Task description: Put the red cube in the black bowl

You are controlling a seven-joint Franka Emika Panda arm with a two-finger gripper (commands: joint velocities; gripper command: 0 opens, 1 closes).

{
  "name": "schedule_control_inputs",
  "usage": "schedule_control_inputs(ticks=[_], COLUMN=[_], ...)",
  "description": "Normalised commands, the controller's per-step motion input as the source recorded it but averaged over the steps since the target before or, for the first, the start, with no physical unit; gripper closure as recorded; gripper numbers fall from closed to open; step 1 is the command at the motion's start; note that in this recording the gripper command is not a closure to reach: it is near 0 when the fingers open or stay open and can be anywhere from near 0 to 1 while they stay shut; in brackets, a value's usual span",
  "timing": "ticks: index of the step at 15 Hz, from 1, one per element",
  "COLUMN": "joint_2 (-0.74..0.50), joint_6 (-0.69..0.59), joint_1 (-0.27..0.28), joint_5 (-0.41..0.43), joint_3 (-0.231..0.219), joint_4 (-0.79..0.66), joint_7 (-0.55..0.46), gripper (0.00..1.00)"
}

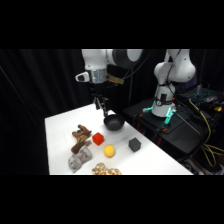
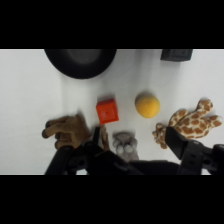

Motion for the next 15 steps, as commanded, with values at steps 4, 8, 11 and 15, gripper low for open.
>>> schedule_control_inputs(ticks=[4,8,11,15], joint_2=[0.11,0.31,0.32,0.21], joint_6=[0.06,0.12,0.18,0.26], joint_1=[-0.041,-0.089,-0.096,-0.076], joint_5=[0.016,-0.014,-0.047,-0.063], joint_3=[0.008,-0.006,0.010,0.034], joint_4=[0.09,0.27,0.33,0.20], joint_7=[-0.17,-0.44,-0.38,-0.23], gripper=[0.00,0.00,0.00,0.00])
